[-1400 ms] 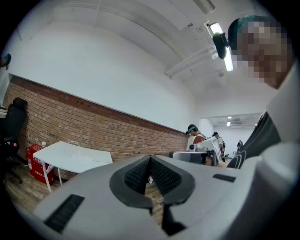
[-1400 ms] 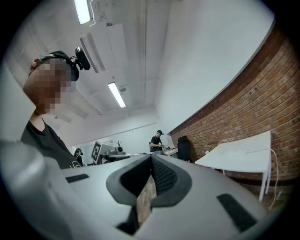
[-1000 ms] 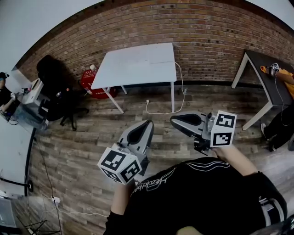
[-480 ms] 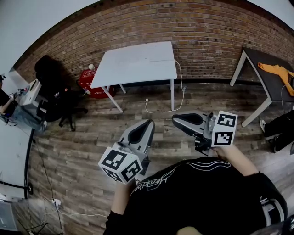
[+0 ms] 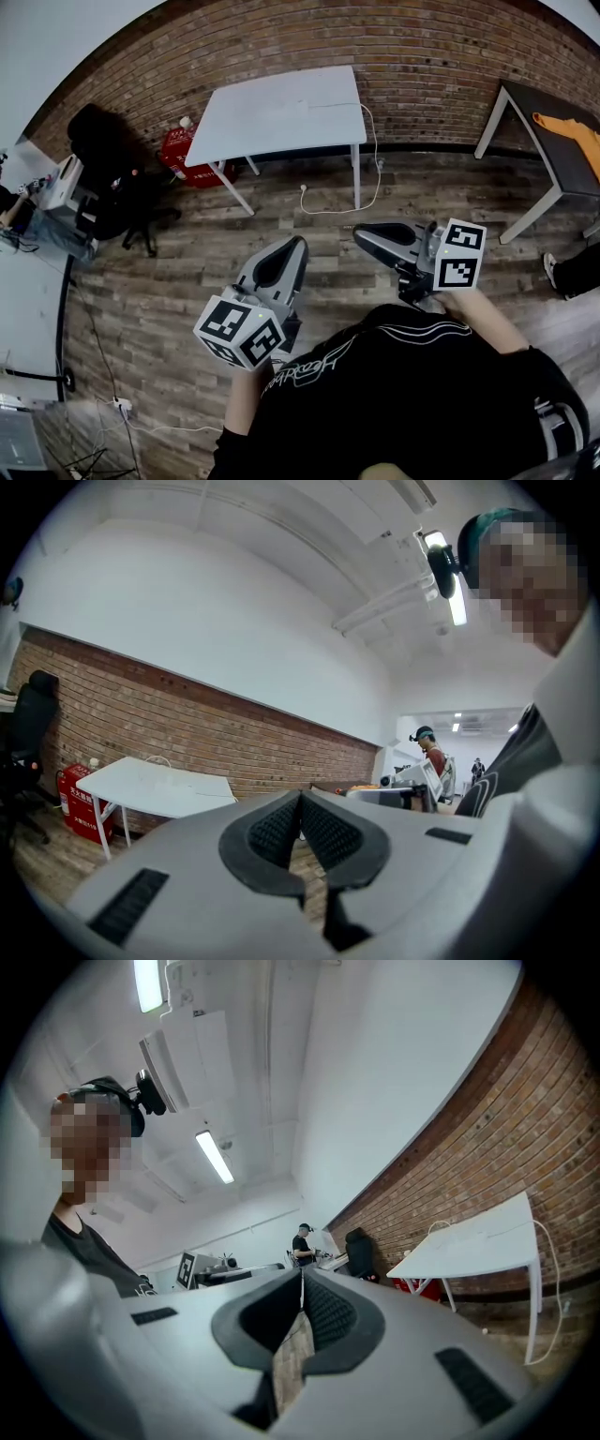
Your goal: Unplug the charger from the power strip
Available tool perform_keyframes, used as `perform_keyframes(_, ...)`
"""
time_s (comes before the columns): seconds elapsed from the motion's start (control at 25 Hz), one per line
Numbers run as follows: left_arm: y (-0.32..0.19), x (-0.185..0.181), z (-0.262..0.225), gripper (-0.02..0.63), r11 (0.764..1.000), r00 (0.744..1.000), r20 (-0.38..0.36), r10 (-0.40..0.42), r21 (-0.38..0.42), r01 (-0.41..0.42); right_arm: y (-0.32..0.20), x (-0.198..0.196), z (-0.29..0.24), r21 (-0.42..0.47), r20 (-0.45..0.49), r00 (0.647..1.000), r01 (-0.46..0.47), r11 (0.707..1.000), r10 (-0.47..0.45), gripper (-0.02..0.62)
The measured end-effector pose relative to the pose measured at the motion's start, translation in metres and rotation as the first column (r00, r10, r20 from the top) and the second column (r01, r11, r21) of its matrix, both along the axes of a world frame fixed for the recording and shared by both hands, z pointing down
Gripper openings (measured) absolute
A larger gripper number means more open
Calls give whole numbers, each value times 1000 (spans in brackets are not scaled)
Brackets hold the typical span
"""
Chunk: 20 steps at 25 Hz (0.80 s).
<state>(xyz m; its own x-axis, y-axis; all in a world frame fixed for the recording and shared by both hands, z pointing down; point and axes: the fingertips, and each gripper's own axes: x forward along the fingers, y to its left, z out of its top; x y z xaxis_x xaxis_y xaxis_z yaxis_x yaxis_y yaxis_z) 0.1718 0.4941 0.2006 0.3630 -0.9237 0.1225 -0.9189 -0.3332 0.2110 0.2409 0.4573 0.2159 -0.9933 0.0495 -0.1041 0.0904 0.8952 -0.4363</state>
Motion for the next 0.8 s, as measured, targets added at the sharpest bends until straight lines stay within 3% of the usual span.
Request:
perform_keyframes(0.44,-21,-54,8,3,997,997,5,-75,11,75,-32,-55,6,29,-2,998,70,997,-70,-2)
perform_keyframes(0.8,-97,-115,27,3,992,992,-21,-124,-17,124,-107,-120,26,-1,-5,993,120,993,-120,-2)
